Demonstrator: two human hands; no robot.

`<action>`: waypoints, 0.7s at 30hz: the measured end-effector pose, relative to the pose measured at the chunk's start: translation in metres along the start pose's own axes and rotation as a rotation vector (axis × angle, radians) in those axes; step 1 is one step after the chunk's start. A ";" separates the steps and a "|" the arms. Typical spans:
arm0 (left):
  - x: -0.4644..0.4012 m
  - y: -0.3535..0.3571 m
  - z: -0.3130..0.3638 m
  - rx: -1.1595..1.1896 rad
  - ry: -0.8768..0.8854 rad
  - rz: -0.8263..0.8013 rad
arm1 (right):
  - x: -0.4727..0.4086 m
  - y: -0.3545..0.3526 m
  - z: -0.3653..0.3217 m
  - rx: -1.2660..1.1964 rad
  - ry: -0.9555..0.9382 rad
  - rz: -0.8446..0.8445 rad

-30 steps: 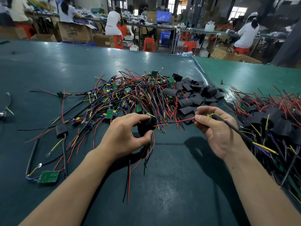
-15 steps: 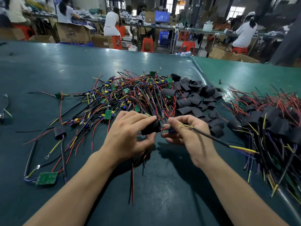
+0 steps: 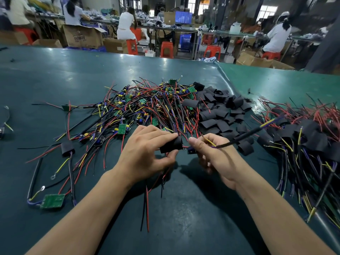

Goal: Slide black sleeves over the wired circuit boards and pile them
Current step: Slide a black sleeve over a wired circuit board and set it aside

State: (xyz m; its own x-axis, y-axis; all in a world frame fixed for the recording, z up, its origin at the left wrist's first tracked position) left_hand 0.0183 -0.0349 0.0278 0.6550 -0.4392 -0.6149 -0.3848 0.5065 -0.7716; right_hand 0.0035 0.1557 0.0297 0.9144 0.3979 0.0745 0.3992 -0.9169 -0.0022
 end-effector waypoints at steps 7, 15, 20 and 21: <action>0.000 0.002 0.004 0.068 0.024 -0.087 | -0.002 0.004 0.001 -0.313 0.028 0.033; 0.002 0.000 0.004 0.151 -0.022 -0.093 | 0.001 -0.003 -0.005 -0.369 0.014 -0.061; 0.002 0.000 0.004 0.165 -0.017 -0.097 | 0.001 -0.001 -0.004 -0.296 0.033 -0.028; 0.002 0.001 0.004 0.174 -0.014 -0.101 | 0.002 -0.002 -0.005 -0.293 0.045 -0.029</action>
State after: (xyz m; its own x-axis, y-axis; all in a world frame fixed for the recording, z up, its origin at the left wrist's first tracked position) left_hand 0.0217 -0.0327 0.0267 0.6939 -0.4850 -0.5322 -0.1990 0.5811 -0.7891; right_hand 0.0042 0.1581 0.0345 0.8964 0.4281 0.1148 0.3825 -0.8780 0.2878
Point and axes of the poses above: each hand's wrist, its own x-axis away from the middle knuckle, its own y-axis out of the palm, z = x × y, the point moved 2 cm from there along -x, towards the middle knuckle, and after that the axes turned 13 degrees about -z, right-handed, at the moved point
